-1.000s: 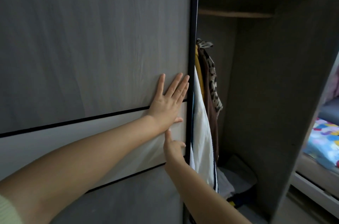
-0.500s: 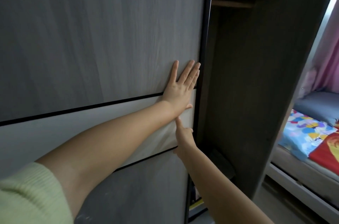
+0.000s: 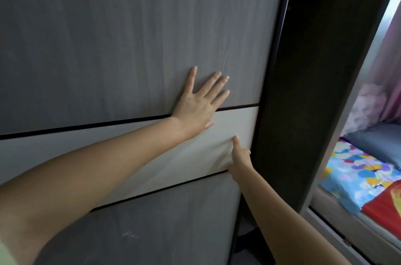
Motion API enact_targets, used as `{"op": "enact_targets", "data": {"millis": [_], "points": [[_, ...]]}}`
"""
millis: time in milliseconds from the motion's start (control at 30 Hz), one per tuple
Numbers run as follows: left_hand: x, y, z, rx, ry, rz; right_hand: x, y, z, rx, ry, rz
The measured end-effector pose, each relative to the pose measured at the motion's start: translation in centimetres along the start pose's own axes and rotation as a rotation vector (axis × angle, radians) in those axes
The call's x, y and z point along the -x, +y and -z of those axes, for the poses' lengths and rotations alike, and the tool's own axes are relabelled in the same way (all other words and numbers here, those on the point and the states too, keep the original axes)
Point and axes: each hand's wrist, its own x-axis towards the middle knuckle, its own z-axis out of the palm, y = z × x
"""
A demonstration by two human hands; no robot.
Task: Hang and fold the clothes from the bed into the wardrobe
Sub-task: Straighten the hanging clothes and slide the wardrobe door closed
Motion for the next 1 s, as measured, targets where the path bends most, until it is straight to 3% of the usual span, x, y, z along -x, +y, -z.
{"op": "enact_targets", "data": {"millis": [67,167,233,667,1000], "points": [[0.3,-0.8,-0.2,-0.044,0.015,0.025,-0.7,-0.3,1.2,0.066,0.010,0.151],[-0.5,-0.9,-0.2,-0.082,0.019,0.010,-0.1,0.2,1.0,0.214,-0.035,0.605],[-2.1,0.1,0.0,-0.088,0.023,-0.028,0.2,0.3,-0.1,0.303,-0.070,0.801],[-12.9,9.2,-0.4,-0.058,0.202,-0.076,-8.1,-3.7,5.8,0.351,0.055,0.774],[-18.6,13.9,0.5,-0.051,0.215,-0.087,-13.4,-6.3,10.8,0.383,0.093,0.792]]}}
